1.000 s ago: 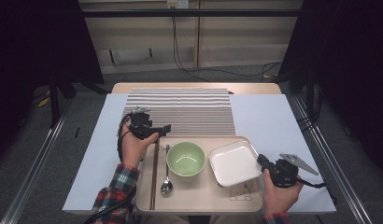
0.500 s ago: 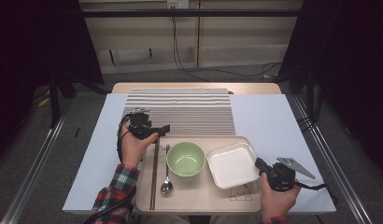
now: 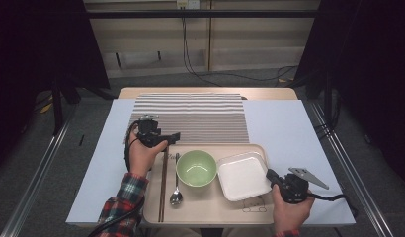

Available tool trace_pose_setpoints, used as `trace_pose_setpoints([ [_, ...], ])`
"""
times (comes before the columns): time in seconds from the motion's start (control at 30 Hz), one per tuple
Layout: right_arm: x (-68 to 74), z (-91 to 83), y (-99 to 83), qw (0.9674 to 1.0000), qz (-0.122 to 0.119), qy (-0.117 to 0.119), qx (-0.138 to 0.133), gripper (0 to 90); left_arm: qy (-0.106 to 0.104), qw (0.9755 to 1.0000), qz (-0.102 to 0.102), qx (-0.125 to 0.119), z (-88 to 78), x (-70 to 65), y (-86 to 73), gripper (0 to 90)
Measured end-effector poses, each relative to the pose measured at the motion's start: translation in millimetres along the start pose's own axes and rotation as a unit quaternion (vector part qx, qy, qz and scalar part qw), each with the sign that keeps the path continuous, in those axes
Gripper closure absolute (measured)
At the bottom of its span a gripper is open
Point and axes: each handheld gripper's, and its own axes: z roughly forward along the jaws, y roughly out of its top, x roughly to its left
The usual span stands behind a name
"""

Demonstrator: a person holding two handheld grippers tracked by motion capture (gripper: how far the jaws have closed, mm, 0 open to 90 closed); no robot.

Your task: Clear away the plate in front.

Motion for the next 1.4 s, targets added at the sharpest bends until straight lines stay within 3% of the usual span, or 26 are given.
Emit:
trace_pose_setpoints([
  [0.83,1.7,2.6,-3.0,0.9997,-0.004,0.020,0.014,87.6,0.007,1.0000,-0.005,-0.001,-2.0,0.0,-1.2,14.8],
  [1.0,-0.1,0.3,-2.2,0.9997,-0.011,0.023,-0.002,77.5,0.010,0.9999,-0.007,-0.003,-5.0,2.3,-0.9,14.8],
  [1.17,-4.0,-3.1,0.1,0.9991,-0.025,0.021,-0.027,60.6,0.012,0.9998,-0.008,-0.010,-9.4,2.8,0.5,14.4],
  [1.27,-7.7,-4.8,4.4,0.9979,-0.041,0.023,-0.044,51.9,0.013,0.9998,-0.009,-0.013,-10.9,3.3,0.1,14.3],
  [1.4,-14.0,-3.2,13.2,0.9933,-0.081,0.024,-0.079,38.9,0.019,0.9996,-0.015,-0.015,-12.7,6.9,-2.4,14.1],
])
